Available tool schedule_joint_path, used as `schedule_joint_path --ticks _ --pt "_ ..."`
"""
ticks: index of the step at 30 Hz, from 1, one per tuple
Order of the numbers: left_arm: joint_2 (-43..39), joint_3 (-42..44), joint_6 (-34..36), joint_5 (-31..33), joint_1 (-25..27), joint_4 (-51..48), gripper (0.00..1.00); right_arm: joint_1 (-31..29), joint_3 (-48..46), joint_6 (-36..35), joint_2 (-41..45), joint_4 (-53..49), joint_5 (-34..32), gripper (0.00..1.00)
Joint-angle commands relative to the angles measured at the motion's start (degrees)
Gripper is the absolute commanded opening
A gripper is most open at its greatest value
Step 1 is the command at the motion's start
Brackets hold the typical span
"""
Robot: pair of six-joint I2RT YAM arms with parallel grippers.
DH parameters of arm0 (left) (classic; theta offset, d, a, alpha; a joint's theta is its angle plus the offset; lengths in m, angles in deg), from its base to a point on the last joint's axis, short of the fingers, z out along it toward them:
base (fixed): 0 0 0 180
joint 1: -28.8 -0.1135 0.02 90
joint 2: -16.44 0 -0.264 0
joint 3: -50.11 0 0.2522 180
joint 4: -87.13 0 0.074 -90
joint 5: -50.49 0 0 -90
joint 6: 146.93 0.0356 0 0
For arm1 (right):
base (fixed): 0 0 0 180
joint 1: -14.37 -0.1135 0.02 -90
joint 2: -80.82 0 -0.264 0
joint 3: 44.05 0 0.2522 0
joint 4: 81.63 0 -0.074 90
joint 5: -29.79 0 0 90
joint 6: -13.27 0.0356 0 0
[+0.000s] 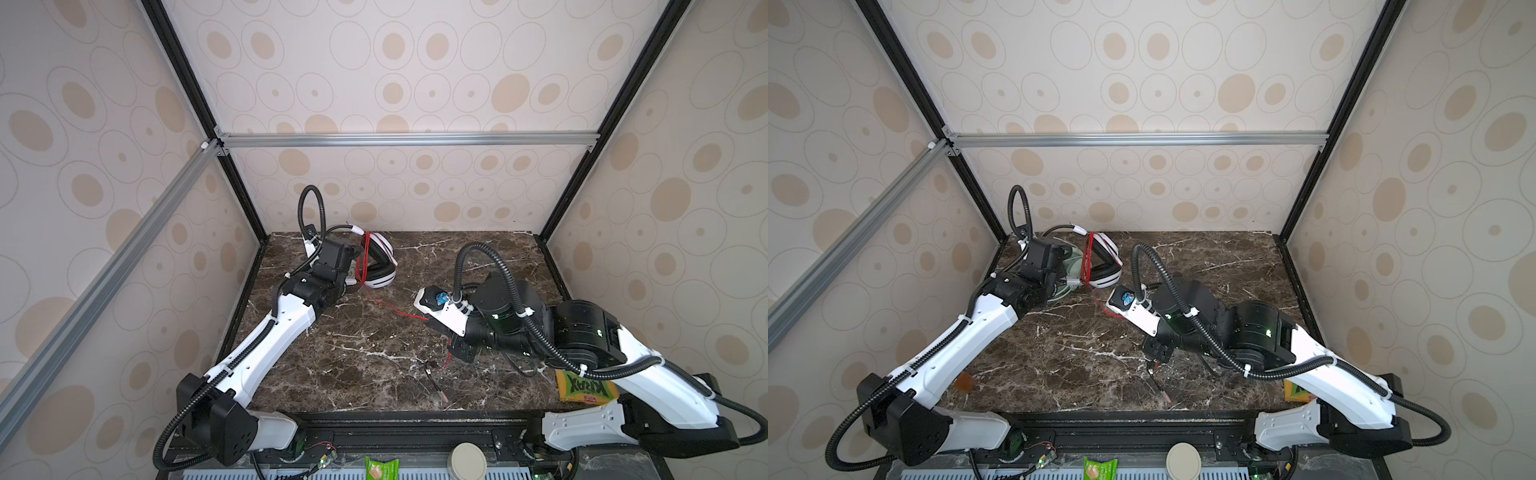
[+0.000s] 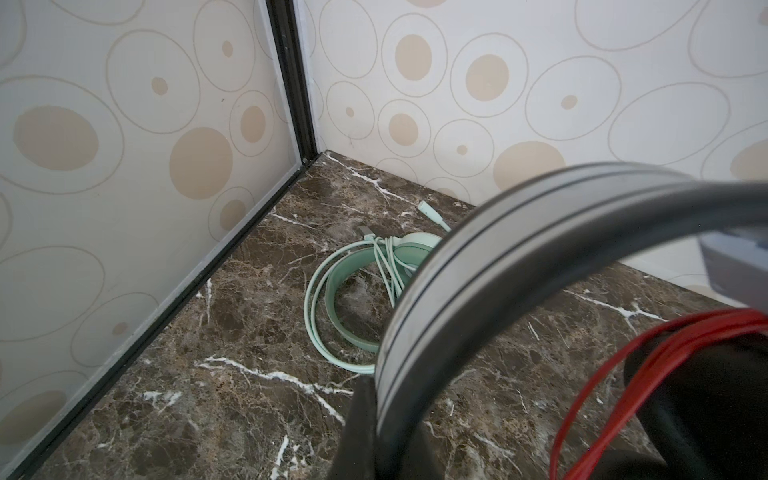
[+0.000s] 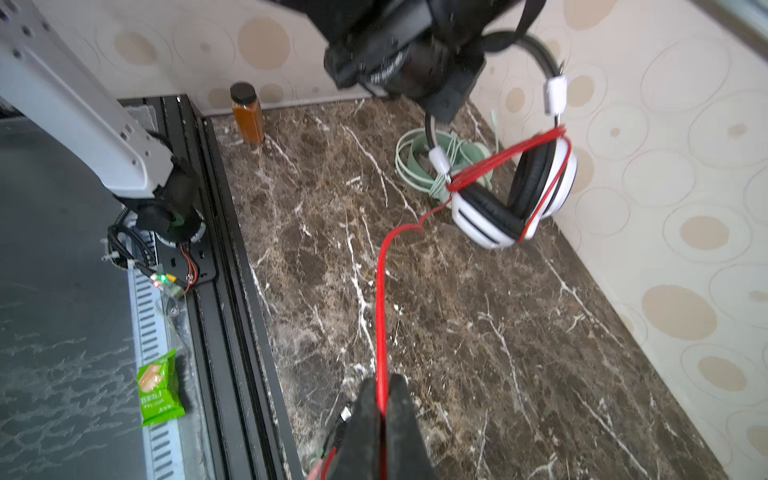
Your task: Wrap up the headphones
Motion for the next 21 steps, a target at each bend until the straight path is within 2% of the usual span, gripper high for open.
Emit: schedule_joint_path --ticks 1,5,9,15,21 --pt "-0.5 -1.2 -6.7 -0.7 2.2 1.9 0.00 -0.5 6.7 -3.8 -3.1 0.8 -0.2 0.00" --pt "-1.6 3.1 -9.7 -1.0 3.9 2.0 0.00 0.9 12.3 -6.3 -6.0 0.4 -2.3 0.00" --pt "-5.0 8.6 -10.4 -3.7 4.6 3.8 0.00 6.3 14.4 -6.6 -6.4 0.6 -1.5 0.00" --pt "-9.7 15.8 -8.5 -8.7 5.8 7.2 0.00 15.1 13.8 -8.4 -7.5 3.9 -2.1 0.00" --pt "-15.4 21.3 -2.9 -16.2 7.0 11.0 0.00 21.2 11.5 -10.5 -11.2 6.4 -3.7 0.00"
